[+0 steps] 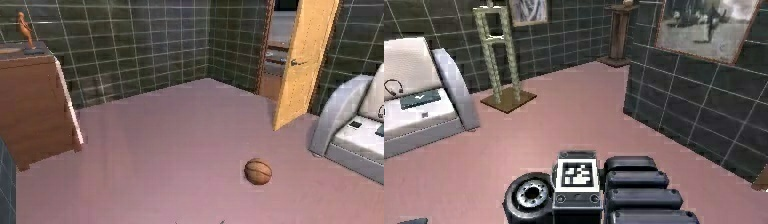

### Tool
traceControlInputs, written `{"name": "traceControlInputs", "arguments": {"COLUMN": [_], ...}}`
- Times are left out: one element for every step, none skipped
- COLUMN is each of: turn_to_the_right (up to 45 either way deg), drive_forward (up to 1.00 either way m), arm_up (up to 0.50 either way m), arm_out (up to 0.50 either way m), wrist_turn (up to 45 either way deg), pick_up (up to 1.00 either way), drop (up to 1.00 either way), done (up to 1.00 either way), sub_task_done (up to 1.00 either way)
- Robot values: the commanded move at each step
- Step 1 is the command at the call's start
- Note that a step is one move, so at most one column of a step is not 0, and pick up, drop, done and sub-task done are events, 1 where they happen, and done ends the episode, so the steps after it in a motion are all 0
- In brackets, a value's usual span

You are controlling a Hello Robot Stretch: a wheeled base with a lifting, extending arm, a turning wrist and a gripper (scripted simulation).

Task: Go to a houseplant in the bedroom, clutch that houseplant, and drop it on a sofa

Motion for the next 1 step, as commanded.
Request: {"name": "traceControlInputs", "arguments": {"turn_to_the_right": [0.0], "drive_forward": [0.10], "arm_up": [0.00], "arm_out": [0.00], "wrist_turn": [0.0], "pick_up": [0.00], "drop": [0.00], "done": [0.00], "sub_task_done": [0.00]}}
